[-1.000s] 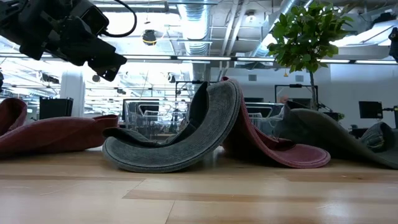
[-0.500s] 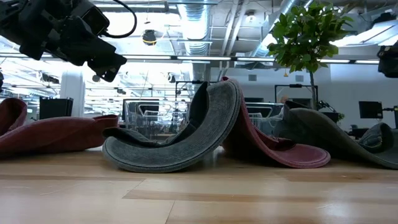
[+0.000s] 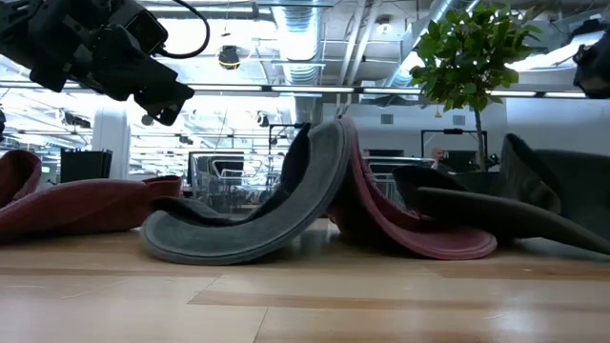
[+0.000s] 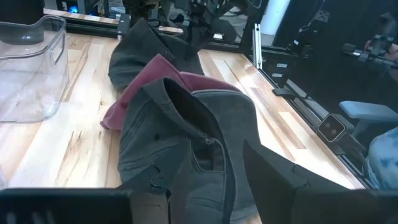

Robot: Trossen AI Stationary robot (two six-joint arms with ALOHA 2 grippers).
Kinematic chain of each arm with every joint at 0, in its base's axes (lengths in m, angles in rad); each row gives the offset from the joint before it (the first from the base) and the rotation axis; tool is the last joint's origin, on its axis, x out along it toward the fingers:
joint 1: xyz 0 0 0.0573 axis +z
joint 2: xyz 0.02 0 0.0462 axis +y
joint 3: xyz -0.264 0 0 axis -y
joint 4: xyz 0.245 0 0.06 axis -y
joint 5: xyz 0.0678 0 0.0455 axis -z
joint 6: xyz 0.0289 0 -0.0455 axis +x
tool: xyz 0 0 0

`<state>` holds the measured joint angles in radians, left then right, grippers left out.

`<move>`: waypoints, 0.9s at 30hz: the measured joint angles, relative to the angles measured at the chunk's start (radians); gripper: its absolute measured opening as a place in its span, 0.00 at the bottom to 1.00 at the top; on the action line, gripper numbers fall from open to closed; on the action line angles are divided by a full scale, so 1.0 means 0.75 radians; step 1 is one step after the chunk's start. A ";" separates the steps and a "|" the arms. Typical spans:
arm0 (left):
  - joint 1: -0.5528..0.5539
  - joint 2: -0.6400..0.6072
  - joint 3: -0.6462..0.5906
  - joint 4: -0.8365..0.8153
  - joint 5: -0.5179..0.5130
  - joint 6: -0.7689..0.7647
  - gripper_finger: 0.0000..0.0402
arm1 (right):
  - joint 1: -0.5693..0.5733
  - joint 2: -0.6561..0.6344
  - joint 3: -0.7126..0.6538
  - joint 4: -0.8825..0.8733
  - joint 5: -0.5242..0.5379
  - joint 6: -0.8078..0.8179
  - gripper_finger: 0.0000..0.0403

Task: Pick & Place hat
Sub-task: Put the right black cap into the left transparent bin

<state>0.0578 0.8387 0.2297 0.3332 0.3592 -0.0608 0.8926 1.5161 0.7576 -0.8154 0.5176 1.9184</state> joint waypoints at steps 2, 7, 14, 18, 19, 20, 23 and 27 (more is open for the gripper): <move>0.000 0.000 0.000 0.000 0.000 0.000 0.36 | 0.010 -0.034 0.000 -0.028 0.025 0.001 0.02; 0.000 0.000 0.000 0.000 0.000 0.000 0.36 | 0.067 -0.088 0.033 -0.227 0.074 0.099 0.01; 0.000 0.000 0.000 0.000 0.000 0.000 0.36 | 0.152 -0.101 0.107 -0.536 0.212 0.294 0.01; 0.000 0.000 0.000 0.003 0.000 0.000 0.36 | 0.171 -0.101 0.132 -0.586 0.366 0.296 0.01; 0.000 0.000 0.000 0.006 0.000 0.000 0.36 | 0.170 -0.101 0.135 -0.591 0.416 0.283 0.01; 0.000 -0.001 0.000 0.008 0.000 0.000 0.36 | 0.165 -0.101 0.138 -0.591 0.469 0.262 0.00; 0.000 -0.001 0.000 0.015 0.000 0.000 0.36 | 0.131 -0.101 0.148 -0.590 0.631 0.180 0.00; 0.000 -0.001 0.000 0.032 0.000 0.000 0.36 | 0.064 -0.101 0.167 -0.574 0.804 -0.005 0.00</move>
<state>0.0577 0.8383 0.2295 0.3574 0.3592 -0.0609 0.9405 1.4403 0.8825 -1.2460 1.1208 1.9146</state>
